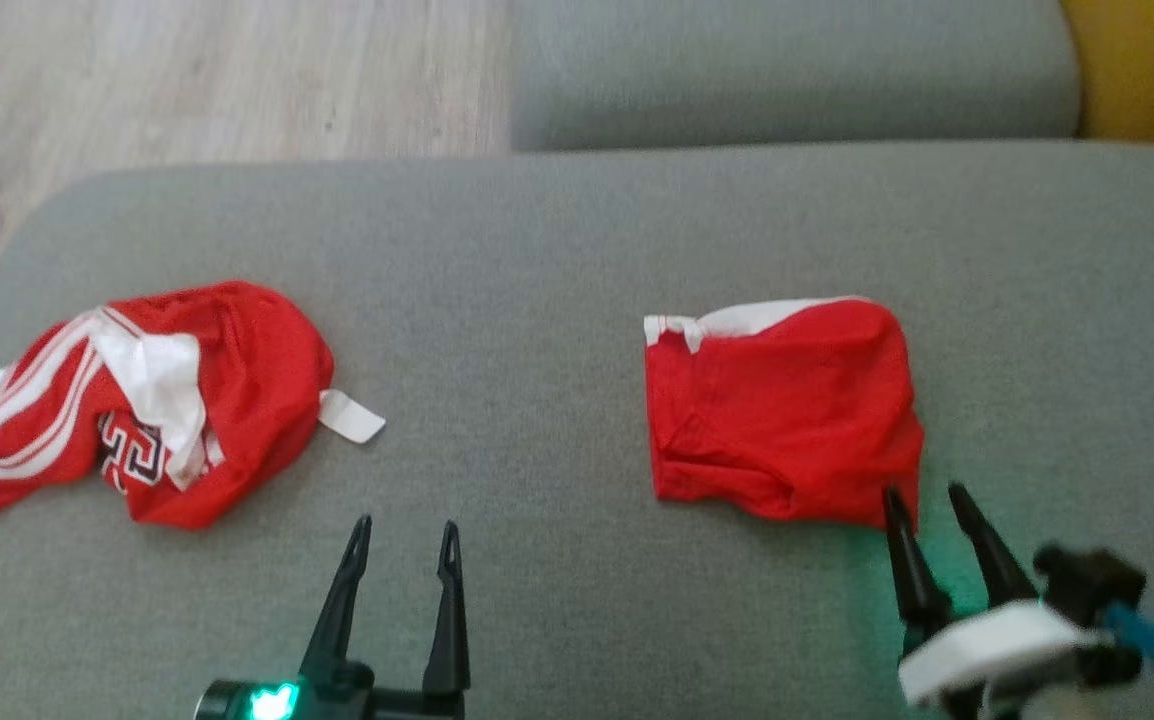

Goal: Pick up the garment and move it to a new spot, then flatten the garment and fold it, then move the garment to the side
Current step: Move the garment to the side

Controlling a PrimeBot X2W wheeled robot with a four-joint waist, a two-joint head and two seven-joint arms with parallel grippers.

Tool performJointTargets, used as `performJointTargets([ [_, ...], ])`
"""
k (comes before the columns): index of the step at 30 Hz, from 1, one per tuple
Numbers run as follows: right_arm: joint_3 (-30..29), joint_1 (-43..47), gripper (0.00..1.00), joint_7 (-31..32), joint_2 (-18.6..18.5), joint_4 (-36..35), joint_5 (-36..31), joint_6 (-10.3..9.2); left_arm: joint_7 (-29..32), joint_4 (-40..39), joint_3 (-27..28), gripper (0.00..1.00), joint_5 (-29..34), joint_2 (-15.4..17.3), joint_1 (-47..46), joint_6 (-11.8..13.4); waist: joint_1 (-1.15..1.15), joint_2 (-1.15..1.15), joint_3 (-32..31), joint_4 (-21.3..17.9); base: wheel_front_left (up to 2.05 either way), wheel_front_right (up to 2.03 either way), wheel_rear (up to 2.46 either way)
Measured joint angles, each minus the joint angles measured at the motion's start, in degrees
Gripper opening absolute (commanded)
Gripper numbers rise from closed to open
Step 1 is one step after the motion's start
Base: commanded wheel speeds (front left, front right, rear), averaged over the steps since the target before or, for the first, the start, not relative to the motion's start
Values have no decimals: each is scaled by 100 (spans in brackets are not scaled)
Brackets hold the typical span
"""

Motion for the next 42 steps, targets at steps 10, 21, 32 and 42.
performJointTargets([
  [10, -89, -1579, 100, 835, -398, 1213, 790, 0, 1, -4, -152, 100, 60, -3, -415, 18, 1, 0, 537, 15, 0, 0, 0],
  [21, 657, -2241, 0, 1280, -470, 1956, 1457, 0, 0, -48, -287, 100, 60, -4, -647, 100, 0, 0, 813, 19, 0, 0, 0],
  [32, 758, -2970, 0, 1262, -1577, 1947, 1325, 0, 0, -360, -338, 100, 47, -7, -1026, 200, 0, 0, 1326, -413, 0, 0, 0],
  [42, 170, -3613, 0, 1390, -2772, 1898, 1202, 0, -1, -578, -549, 100, 51, -12, -1767, 198, 0, 0, 2144, -831, 0, 0, 0],
])
